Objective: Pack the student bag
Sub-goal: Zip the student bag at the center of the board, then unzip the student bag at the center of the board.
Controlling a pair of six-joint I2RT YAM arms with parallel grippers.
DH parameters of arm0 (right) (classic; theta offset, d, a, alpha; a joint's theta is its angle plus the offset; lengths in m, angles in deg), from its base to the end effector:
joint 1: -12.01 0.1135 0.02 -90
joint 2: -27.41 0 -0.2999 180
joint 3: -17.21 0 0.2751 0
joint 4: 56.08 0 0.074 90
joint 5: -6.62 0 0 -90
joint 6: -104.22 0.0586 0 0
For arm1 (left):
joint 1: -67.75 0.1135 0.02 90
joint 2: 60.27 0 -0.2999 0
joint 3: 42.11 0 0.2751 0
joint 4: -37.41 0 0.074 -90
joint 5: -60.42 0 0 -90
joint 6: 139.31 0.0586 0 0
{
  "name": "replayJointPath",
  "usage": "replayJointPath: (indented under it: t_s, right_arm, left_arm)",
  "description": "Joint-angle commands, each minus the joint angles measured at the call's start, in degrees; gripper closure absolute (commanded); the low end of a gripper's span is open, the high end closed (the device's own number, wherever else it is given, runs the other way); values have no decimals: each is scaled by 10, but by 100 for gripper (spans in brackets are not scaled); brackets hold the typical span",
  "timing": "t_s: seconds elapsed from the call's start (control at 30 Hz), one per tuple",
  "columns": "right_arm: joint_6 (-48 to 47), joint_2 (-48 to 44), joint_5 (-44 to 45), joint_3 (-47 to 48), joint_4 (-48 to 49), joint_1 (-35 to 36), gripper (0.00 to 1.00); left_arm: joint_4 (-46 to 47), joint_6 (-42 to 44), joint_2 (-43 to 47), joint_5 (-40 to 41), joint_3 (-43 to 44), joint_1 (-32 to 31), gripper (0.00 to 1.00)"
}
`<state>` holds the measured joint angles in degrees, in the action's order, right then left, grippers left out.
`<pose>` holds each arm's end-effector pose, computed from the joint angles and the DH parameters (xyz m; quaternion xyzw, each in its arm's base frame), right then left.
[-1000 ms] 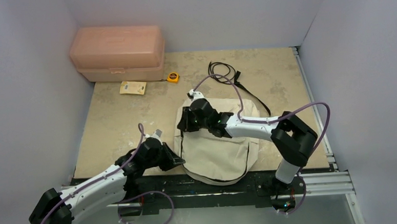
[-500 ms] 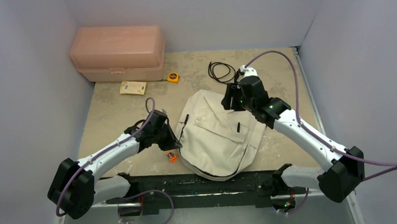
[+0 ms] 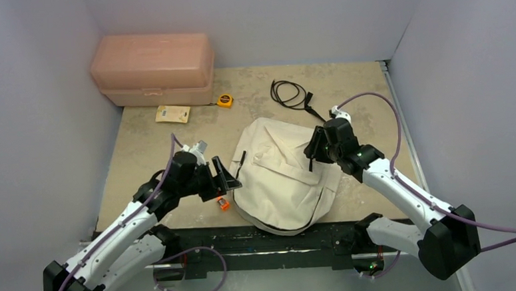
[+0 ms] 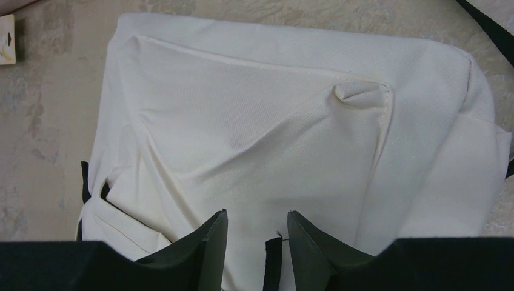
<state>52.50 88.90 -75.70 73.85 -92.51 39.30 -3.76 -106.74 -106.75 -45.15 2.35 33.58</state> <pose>0.2260 0.1078 0.2666 0.1145 0.9021 0.1716 0.3790 0.1430 -0.1161 0.2320 -0.1306 0.9014 -0.3688 0.1853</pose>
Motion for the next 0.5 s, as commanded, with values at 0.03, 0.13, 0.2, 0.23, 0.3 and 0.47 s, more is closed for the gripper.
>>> replayJointPath:
  t_s: [0.03, 0.13, 0.2, 0.23, 0.3, 0.47]
  right_arm:
    - [10, 16, -33, -13, 36, -4, 56]
    - [-5, 11, -27, -14, 23, -3, 52]
    - [-6, -6, -24, -23, 18, -3, 51]
    - [-6, -13, -21, -26, 14, -3, 51]
    - [-11, -22, -24, -36, 7, -3, 51]
    - [-18, -18, -53, -62, 22, 0, 62]
  left_arm:
    - [47, -26, 8, -5, 52, -39, 27]
    - [122, -45, -77, -9, 89, -101, 28]
    - [183, -59, -146, -18, 113, -146, 32]
    - [230, -67, -185, -22, 122, -162, 33]
    - [296, -82, -244, -28, 136, -185, 35]
    - [381, -111, -367, -33, 156, -201, 40]
